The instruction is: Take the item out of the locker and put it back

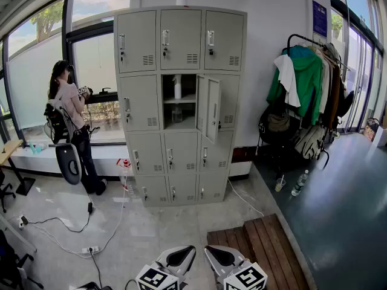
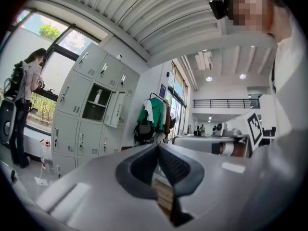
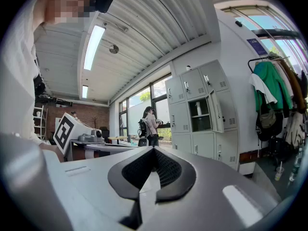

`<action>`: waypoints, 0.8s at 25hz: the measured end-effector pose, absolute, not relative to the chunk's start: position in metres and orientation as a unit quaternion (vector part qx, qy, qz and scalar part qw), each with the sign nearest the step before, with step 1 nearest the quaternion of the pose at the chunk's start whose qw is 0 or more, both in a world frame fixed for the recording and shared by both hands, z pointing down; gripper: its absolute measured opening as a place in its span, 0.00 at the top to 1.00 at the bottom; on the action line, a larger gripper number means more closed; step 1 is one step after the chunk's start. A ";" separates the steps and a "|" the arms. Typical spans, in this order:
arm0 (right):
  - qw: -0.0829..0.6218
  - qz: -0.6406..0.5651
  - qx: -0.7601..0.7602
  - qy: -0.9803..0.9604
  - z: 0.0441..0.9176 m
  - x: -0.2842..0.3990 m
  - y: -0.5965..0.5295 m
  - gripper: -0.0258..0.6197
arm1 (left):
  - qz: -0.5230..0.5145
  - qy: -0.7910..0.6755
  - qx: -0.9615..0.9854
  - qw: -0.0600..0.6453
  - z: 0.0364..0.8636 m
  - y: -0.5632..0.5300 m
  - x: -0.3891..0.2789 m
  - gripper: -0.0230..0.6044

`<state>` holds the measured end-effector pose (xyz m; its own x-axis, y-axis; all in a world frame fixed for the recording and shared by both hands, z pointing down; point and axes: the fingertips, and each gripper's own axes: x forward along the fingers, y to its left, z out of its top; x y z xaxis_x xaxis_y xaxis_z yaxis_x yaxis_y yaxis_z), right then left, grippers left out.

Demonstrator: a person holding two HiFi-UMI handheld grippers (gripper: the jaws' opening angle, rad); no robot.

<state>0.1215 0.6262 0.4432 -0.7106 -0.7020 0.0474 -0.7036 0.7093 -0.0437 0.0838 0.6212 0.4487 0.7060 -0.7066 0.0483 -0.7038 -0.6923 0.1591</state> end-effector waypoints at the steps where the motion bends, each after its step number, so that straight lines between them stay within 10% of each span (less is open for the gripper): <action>1: 0.018 0.028 0.380 -0.925 0.445 0.121 0.622 0.97 | -0.009 -0.386 0.919 0.087 0.450 0.619 0.085 0.95; 20: 0.040 0.008 0.389 -0.920 0.455 0.095 0.471 0.97 | -0.016 -0.401 0.911 0.095 0.464 0.468 0.069 0.95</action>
